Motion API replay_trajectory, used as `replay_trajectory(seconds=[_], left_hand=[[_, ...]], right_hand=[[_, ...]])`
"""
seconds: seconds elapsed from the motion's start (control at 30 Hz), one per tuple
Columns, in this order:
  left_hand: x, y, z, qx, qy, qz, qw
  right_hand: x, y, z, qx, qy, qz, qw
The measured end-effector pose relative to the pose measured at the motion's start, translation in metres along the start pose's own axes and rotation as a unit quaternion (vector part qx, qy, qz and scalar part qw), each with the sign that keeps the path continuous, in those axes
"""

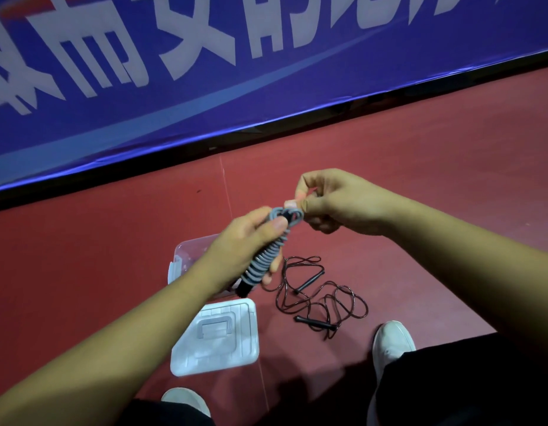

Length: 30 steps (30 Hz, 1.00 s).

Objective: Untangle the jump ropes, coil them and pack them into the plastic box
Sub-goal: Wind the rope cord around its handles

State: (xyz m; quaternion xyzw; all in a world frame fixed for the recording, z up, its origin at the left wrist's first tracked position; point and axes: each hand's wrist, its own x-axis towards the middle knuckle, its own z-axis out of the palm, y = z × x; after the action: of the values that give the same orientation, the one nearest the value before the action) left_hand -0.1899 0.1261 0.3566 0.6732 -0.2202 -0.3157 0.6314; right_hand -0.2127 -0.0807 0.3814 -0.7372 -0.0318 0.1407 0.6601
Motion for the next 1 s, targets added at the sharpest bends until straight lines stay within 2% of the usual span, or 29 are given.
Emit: replay_trajectory(seconds=[0.2, 0.33, 0.53, 0.6, 0.67, 0.73, 0.8, 1.0], left_hand=[[0.004, 0.003, 0.002, -0.192, 0.008, 0.039, 0.981], [0.008, 0.005, -0.002, -0.237, 0.021, 0.036, 0.971], [0.011, -0.001, -0.007, -0.287, 0.026, 0.010, 0.957], [0.011, 0.000, -0.006, -0.303, 0.034, -0.003, 0.952], [0.011, 0.002, -0.005, -0.320, 0.043, -0.024, 0.946], [0.011, 0.005, -0.003, -0.337, 0.045, -0.038, 0.940], [0.011, 0.006, -0.002, -0.341, 0.044, -0.050, 0.938], [0.012, 0.006, 0.000, -0.313, 0.047, -0.068, 0.946]], right_hand=[[0.001, 0.004, -0.002, 0.058, 0.012, 0.007, 0.998], [-0.001, 0.004, 0.001, 0.048, 0.028, -0.012, 0.998], [-0.002, -0.012, -0.002, 0.194, 0.030, -0.064, 0.978], [-0.003, -0.012, -0.003, 0.153, 0.003, -0.106, 0.983], [-0.004, -0.010, -0.005, 0.011, 0.006, -0.143, 0.990], [-0.004, -0.008, -0.006, -0.141, 0.034, -0.174, 0.974], [-0.003, -0.007, -0.003, -0.175, 0.064, -0.209, 0.960], [0.002, 0.002, 0.012, 0.030, 0.092, -0.184, 0.978]])
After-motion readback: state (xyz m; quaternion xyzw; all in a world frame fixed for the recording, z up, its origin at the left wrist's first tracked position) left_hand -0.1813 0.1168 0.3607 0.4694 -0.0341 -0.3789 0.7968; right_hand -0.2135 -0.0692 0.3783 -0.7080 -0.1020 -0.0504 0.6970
